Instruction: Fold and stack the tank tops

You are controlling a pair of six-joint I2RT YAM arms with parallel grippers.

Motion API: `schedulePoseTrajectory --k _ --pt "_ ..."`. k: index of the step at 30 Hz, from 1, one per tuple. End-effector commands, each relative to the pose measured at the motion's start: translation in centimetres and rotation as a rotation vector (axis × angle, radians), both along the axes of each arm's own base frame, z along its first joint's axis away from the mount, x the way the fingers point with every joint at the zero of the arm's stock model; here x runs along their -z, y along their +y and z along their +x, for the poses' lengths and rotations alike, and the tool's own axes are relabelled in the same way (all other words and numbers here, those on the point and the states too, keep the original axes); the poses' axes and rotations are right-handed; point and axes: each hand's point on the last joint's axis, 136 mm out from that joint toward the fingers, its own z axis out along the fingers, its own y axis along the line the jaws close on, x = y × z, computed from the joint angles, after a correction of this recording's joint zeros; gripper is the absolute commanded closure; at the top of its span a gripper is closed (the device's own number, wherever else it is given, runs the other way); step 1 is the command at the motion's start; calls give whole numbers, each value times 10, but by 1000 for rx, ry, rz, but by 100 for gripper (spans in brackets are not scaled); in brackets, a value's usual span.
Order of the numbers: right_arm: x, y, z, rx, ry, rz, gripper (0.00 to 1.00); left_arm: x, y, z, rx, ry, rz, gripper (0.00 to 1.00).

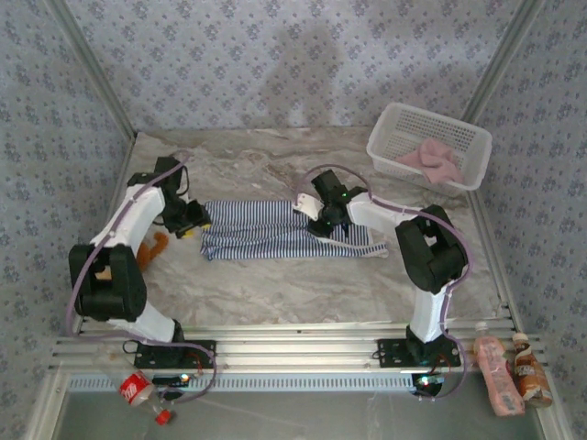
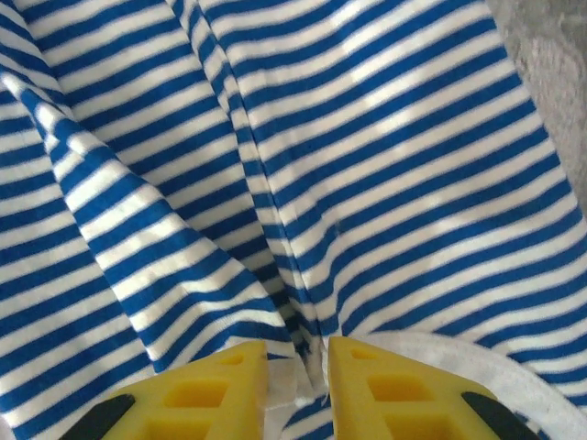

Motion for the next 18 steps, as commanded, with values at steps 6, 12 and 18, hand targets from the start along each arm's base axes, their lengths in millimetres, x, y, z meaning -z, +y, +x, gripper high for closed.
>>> schedulePoseTrajectory --k 6,12,18 --pt "-42 -25 -21 212 81 126 69 36 -51 -43 75 139 -86 58" --pt "-38 -14 -57 289 170 265 68 61 -54 -31 130 157 -45 60" --pt "-27 0 -68 279 191 312 65 71 -43 -6 150 154 17 60"
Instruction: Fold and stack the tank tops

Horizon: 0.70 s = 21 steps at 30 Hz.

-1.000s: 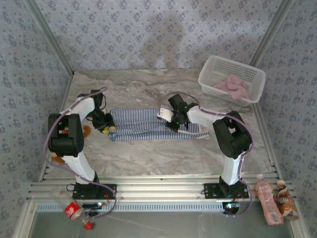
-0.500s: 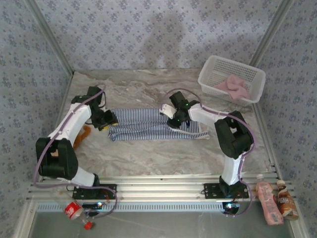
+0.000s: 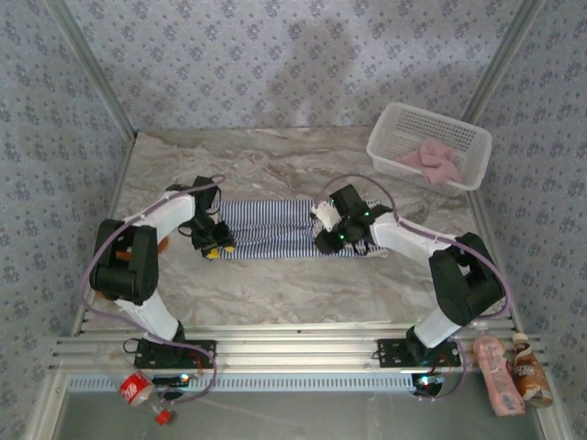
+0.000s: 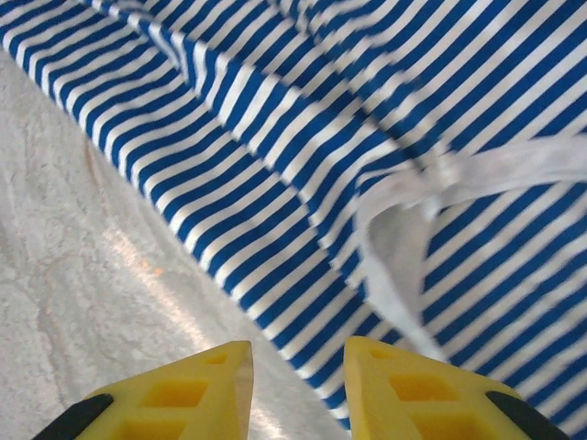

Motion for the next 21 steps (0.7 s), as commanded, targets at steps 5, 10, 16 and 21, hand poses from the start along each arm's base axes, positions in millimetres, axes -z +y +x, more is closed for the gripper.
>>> schedulePoseTrajectory --k 5,10,16,21 --pt "9 24 1 21 32 84 65 -2 25 38 17 -58 56 60" --pt "30 14 -2 56 74 45 65 12 43 44 34 -24 94 60" --pt "44 -5 -6 123 122 9 65 17 63 43 37 -5 147 59" --pt "53 -13 -9 148 156 -10 65 7 73 37 1 -27 153 57"
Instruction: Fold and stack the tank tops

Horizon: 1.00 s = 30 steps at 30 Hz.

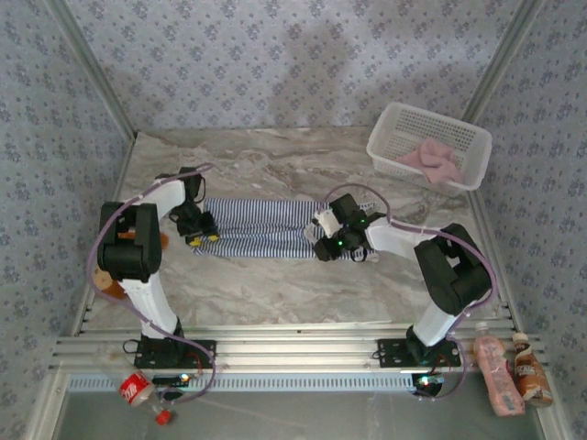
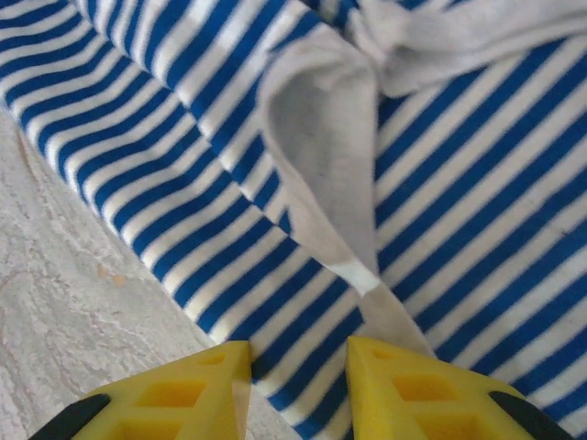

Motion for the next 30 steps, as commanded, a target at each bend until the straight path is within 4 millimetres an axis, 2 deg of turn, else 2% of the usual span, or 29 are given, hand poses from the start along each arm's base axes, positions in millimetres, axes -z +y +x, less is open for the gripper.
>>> schedulePoseTrajectory --k 1,4,8,15,17,20,25,27,30 --pt "14 -10 -7 39 58 -38 64 -15 11 -8 -5 -19 24 56" --pt "17 -12 -8 52 82 -52 64 -20 21 -13 -12 -29 49 54" --pt "15 -16 -9 70 86 -58 64 -11 41 -23 -43 -4 61 54" --pt "-20 -24 -3 168 61 -13 61 -2 47 -26 -37 28 61 53" --pt "-27 -32 -6 234 85 -6 59 -8 43 -26 -47 14 39 53" --pt "-32 -41 -17 337 120 -6 56 -29 33 -20 -62 -39 -8 52" --pt "-15 -48 -30 482 185 9 53 -63 15 -1 -26 -149 -41 51" --pt "-10 -50 -28 513 186 4 53 -69 3 11 1 -191 -65 51" --pt "-1 -55 -24 571 198 -3 52 -64 -15 30 73 -206 -73 51"
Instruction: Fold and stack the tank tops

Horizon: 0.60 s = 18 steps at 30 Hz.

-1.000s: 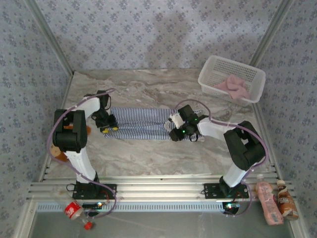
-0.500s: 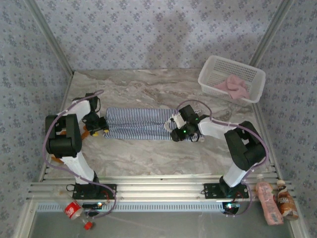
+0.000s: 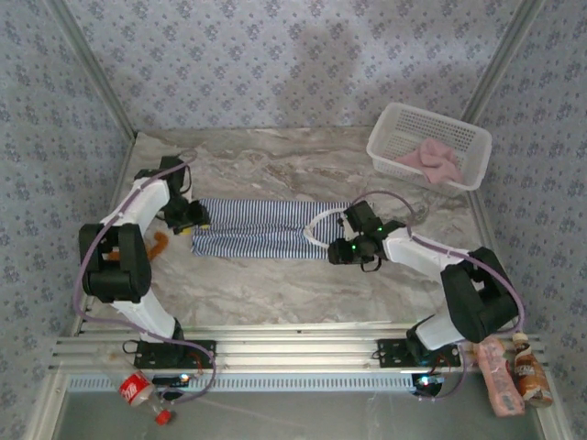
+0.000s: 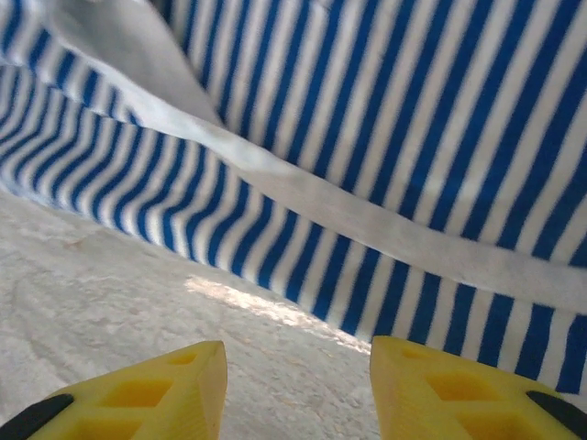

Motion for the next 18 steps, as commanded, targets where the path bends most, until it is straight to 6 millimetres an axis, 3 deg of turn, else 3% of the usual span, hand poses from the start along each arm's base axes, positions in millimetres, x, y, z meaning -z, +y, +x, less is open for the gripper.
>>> schedulePoseTrajectory --k 1,5,8,12,18 --pt "12 -8 7 121 24 -17 52 3 -22 21 74 -25 -24 51" --pt "21 -14 15 160 27 -43 52 20 -26 49 117 -46 21 51" --pt "28 -20 18 170 36 -70 53 36 -28 54 143 -12 35 52" --pt "30 -30 12 171 63 -110 53 58 -26 40 160 60 44 53" --pt "23 -43 23 142 41 -166 53 66 -18 -2 117 161 45 54"
